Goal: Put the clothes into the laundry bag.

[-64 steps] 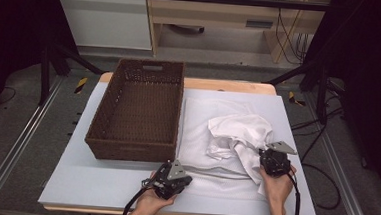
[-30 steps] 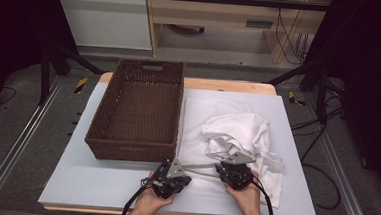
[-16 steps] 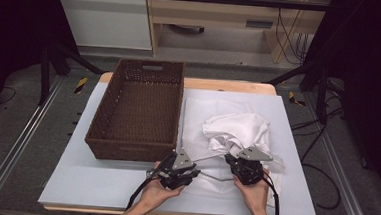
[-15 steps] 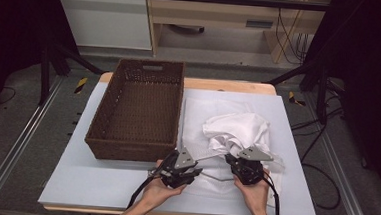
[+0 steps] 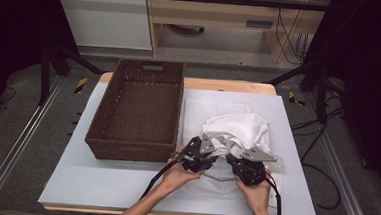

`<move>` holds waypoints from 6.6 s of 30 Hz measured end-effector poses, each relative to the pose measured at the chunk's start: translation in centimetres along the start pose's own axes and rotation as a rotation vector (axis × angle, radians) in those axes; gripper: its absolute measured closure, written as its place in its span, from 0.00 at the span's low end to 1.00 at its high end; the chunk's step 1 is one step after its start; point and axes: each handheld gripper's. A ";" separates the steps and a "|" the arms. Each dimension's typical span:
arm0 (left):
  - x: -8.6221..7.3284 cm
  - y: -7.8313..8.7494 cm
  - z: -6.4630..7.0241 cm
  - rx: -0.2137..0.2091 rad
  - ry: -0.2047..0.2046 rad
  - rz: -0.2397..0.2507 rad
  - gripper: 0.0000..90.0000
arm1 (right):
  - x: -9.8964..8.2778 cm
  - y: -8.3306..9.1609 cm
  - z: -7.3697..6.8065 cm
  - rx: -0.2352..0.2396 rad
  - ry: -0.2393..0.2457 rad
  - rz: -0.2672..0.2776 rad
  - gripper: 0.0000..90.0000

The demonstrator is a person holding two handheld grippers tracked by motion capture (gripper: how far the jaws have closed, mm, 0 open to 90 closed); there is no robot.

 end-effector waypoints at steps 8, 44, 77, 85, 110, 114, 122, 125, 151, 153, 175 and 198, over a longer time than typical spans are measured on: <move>0.0 0.4 -0.7 -0.053 0.067 0.009 0.98 | -0.6 1.8 -0.6 -0.004 -0.019 0.049 0.71; 0.7 1.3 -0.5 -0.076 0.182 0.064 0.98 | 0.2 8.7 2.1 -0.044 -0.017 0.167 0.96; -0.8 3.7 -1.3 -0.045 0.230 0.119 0.98 | 0.4 5.5 -2.1 0.033 0.015 0.140 0.59; -0.5 3.7 -1.2 -0.045 0.218 0.124 0.98 | -1.6 2.1 -0.5 -0.028 0.054 -0.013 0.97; 0.5 5.3 -0.4 -0.073 0.220 0.173 0.99 | -1.2 -4.9 -2.7 -0.001 0.030 -0.052 0.88; -0.4 5.8 -0.6 -0.057 0.207 0.153 0.99 | -0.7 -2.0 -3.0 0.097 0.013 0.025 0.80; -2.0 6.1 -0.5 -0.057 0.222 0.160 0.98 | -0.7 3.7 -2.7 0.109 0.033 0.036 0.62; -2.2 6.2 -0.4 -0.055 0.206 0.155 0.98 | -2.3 2.2 -2.9 0.106 0.055 -0.053 0.58; -2.5 6.8 -0.6 -0.107 0.247 0.187 0.99 | -0.9 -5.9 -3.5 -0.105 0.003 -0.047 0.92; -2.6 6.8 -1.0 -0.099 0.254 0.190 0.99 | -0.9 -4.5 -3.3 -0.036 -0.020 -0.036 0.84; -2.9 6.9 -0.9 -0.067 0.240 0.189 0.98 | -2.4 -2.2 -5.1 0.123 -0.056 -0.189 0.99; -3.0 7.0 -1.4 -0.062 0.260 0.189 0.98 | -0.5 -1.8 -3.6 0.042 -0.021 0.008 0.80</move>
Point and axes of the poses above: each handheld gripper's, and its own axes: y roughly backward along the jaws, x roughly out of its top, z roughly to its right, and after that the axes turned 9 degrees about z, right-handed
